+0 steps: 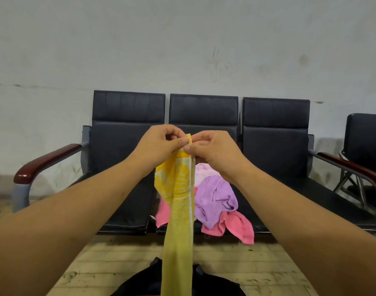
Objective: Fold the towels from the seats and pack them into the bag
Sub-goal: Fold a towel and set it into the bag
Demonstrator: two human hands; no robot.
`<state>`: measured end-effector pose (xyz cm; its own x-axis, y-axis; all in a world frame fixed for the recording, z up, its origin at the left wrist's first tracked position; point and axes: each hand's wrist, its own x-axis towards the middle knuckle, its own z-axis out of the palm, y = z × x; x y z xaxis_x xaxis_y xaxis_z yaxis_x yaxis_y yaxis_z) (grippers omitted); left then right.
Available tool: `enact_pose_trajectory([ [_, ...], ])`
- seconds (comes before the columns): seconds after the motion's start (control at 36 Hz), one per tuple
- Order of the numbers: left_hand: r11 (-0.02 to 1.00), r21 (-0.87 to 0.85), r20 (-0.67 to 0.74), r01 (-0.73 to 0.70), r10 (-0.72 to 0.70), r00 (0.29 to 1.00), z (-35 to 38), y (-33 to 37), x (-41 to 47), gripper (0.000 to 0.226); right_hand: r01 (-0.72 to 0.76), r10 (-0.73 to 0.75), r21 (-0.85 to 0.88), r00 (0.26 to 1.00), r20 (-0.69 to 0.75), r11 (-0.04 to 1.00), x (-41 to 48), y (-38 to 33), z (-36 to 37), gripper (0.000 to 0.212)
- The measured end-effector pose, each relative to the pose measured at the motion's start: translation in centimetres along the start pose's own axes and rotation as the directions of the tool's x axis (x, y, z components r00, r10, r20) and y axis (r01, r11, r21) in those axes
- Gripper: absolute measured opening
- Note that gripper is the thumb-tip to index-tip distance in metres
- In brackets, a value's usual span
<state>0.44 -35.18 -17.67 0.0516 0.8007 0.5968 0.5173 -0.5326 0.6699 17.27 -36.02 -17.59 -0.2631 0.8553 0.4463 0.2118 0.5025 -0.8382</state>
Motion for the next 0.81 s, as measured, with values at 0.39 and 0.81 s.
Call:
enact_pose_trajectory([
  [0.39, 0.985, 0.157, 0.369, 0.076, -0.130, 0.920, -2.9, -2.4, -1.2, 0.033, -0.086, 0.091, 0.257, 0.996, -0.005, 0.963, 0.4, 1.2, -4.0, 0.009],
  [0.81, 1.000, -0.028, 0.134, -0.001, 0.005, 0.991, -6.6, 5.1, 5.1, 0.024, 0.019, 0.031, 0.218, 0.974, -0.224, 0.976, 4.4, -3.8, -7.2, 0.006],
])
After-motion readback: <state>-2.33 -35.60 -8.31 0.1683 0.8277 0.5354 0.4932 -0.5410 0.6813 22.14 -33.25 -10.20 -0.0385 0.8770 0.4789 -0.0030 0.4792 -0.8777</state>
